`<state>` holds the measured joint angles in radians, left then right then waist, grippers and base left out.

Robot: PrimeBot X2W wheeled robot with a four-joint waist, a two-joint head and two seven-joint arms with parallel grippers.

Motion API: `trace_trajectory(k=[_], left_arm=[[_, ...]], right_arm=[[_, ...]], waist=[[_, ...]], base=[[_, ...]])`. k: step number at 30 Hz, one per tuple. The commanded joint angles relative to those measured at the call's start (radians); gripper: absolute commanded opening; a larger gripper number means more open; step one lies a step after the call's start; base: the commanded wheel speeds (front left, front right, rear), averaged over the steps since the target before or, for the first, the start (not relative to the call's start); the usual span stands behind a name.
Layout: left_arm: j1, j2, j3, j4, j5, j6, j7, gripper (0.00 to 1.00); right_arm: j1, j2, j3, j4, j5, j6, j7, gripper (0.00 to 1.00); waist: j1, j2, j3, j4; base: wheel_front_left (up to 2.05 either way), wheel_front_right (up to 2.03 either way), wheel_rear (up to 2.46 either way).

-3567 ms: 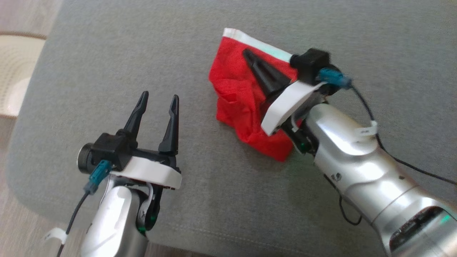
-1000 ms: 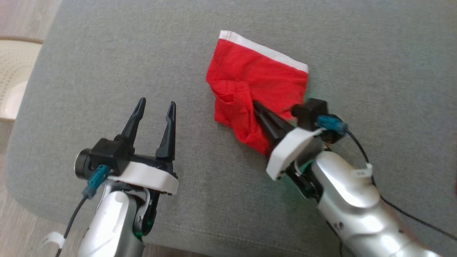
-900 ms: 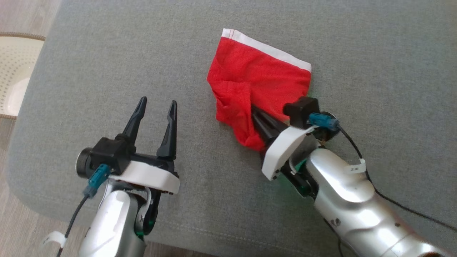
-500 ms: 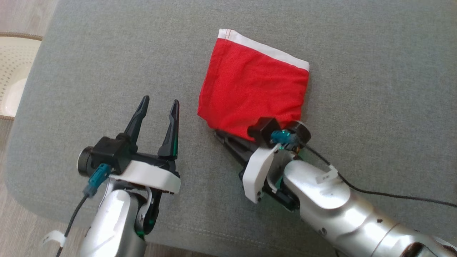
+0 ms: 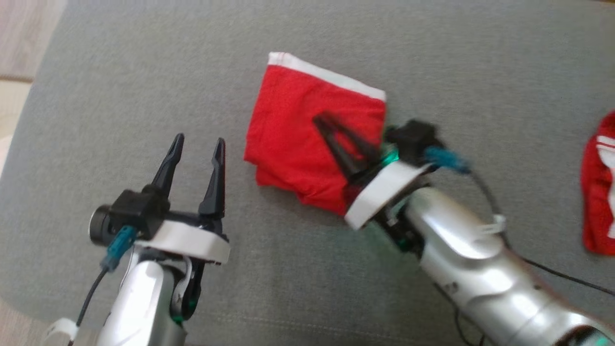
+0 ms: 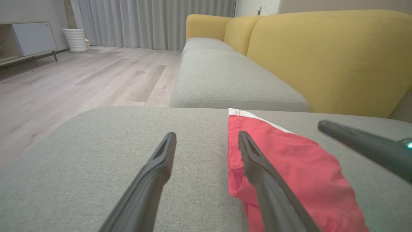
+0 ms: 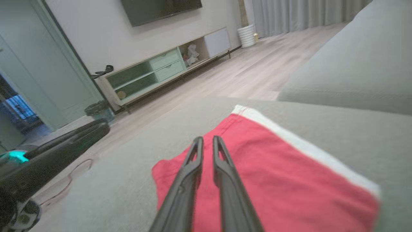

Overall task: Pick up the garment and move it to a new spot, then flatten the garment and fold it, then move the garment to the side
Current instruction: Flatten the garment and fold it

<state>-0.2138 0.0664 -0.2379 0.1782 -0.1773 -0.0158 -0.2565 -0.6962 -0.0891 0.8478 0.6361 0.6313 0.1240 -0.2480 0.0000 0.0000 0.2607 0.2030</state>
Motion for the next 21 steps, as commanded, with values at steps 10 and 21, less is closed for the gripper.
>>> trace_trajectory(k=[10, 21], left_arm=[[0.043, 0.051, 0.068, -0.049, 0.012, 0.021, -0.005, 1.00], [0.109, 0.084, 0.078, -0.067, -0.001, 0.028, 0.013, 1.00]], right_arm=[[0.297, -0.044, -0.502, -0.301, -0.290, 0.007, 0.005, 1.00], [0.622, -0.001, -0.793, -0.686, -0.460, 0.007, 0.201, 1.00]], waist=[[0.0000, 0.0000, -0.091, -0.095], [0.0000, 0.0000, -0.160, -0.130]], base=[[0.00, 0.00, 0.00], [0.00, 0.00, 0.00]])
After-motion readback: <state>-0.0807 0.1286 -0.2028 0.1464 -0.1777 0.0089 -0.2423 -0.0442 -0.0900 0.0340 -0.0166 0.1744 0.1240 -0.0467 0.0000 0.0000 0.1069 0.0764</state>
